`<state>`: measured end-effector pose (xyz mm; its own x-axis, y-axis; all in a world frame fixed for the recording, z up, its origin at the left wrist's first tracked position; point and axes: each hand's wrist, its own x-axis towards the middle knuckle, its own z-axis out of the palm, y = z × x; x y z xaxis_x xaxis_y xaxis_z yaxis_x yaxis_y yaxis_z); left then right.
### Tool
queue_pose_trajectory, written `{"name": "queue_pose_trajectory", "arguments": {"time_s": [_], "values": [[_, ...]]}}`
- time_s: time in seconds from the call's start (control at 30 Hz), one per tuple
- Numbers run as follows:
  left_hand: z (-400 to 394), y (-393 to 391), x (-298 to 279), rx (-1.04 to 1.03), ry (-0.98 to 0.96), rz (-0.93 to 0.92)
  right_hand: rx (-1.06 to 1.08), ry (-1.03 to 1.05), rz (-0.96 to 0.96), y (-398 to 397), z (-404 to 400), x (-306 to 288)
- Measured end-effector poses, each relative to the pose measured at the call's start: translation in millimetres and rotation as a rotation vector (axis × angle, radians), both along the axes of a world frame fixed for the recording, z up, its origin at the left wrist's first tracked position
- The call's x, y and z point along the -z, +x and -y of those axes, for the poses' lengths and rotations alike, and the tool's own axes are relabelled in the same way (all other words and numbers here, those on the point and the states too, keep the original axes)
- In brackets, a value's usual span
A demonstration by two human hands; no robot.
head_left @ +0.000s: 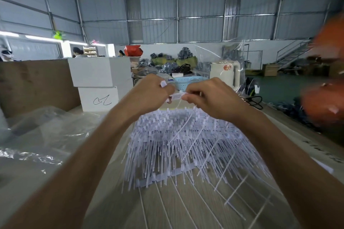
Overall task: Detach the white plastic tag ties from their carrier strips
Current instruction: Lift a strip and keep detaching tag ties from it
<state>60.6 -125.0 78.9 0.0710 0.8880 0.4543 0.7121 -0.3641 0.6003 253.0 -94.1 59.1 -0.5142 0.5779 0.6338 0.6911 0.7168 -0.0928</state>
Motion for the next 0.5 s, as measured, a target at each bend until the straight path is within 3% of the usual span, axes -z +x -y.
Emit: {"name": "queue_pose_trajectory", "arguments": {"time_s": [0.23, 0.37, 0.5], "values": [[4.6, -10.8, -6.8, 0.082, -0.178, 0.266, -0.233, -0.237, -0.123, 3.2, 10.0, -12.4], [3.9, -9.2, -5.7, 0.307, -0.329, 0.463, -0.423, -0.529, -0.221, 18.9, 20.1, -21.4], [7.0, -3.3, -3.4, 0.566, -0.515, 0.428, -0.511, -0.649, -0.055, 39.3, 22.3, -33.4]]}}
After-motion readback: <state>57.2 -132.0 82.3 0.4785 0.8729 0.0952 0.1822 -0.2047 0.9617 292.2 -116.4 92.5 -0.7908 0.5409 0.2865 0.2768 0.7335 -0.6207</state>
